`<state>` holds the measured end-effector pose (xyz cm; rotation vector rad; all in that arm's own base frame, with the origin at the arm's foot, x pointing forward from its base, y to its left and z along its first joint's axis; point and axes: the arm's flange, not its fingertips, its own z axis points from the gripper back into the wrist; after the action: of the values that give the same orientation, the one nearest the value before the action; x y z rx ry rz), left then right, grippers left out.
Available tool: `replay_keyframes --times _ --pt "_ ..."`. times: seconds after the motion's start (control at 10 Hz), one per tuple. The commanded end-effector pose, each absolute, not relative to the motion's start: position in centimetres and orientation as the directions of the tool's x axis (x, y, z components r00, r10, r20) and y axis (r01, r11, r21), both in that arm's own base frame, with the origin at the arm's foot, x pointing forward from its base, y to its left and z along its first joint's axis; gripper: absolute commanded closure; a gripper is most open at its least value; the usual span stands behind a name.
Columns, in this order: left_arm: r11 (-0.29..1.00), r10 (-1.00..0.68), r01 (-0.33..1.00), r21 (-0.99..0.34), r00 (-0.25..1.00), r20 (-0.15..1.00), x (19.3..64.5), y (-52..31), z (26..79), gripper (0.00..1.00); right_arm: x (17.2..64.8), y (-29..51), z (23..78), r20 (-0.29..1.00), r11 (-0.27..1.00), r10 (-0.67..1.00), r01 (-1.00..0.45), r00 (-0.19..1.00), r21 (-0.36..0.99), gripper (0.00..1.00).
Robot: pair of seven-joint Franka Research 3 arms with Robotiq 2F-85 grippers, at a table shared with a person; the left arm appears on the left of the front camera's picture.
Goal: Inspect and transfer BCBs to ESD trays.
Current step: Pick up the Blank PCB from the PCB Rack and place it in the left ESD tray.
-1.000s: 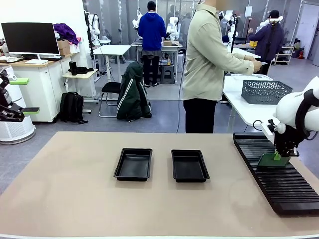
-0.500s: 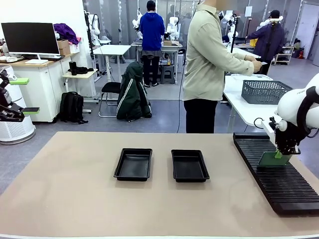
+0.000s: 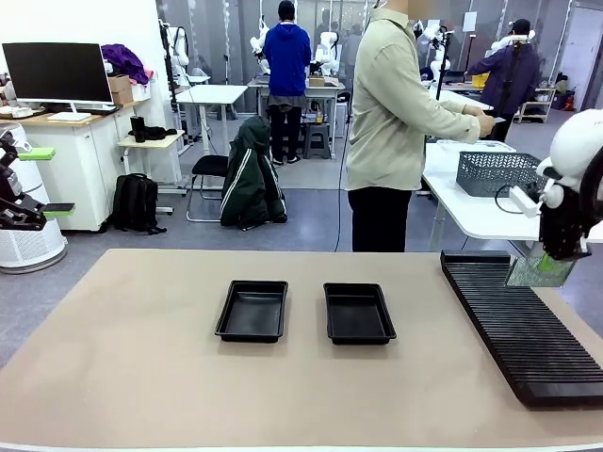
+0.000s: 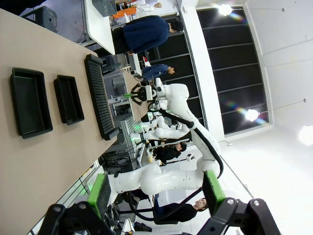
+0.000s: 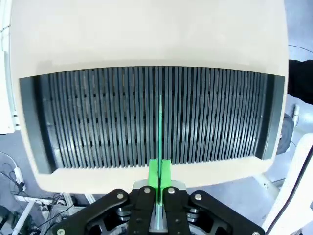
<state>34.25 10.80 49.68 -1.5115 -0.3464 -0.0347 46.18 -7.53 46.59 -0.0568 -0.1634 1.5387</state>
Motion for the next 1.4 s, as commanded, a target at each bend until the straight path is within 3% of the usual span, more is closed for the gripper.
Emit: replay_keyframes --times 0.0,0.2,0.9,1.3 --pt "0.074 0.196 0.238 -0.968 0.949 0.249 34.2 10.8 49.8 0.00 45.8 -7.2 50.4 0.066 0.061 0.996 -0.992 0.054 -0.106 0.98" --pt "0.074 0.196 0.238 -0.968 0.949 0.249 34.2 10.8 49.8 0.00 45.2 -7.3 55.0 0.129 0.078 0.989 -0.993 0.067 -0.087 0.98" --pt "0.074 0.196 0.238 -0.968 0.949 0.249 34.2 10.8 49.8 0.00 43.8 -7.1 69.0 0.147 0.079 0.987 -0.994 0.068 -0.071 0.98" --pt "0.074 0.196 0.238 -0.968 0.949 0.249 34.2 10.8 49.8 0.00 43.7 -6.8 72.0 0.142 0.106 0.985 -0.991 0.094 -0.078 0.98"
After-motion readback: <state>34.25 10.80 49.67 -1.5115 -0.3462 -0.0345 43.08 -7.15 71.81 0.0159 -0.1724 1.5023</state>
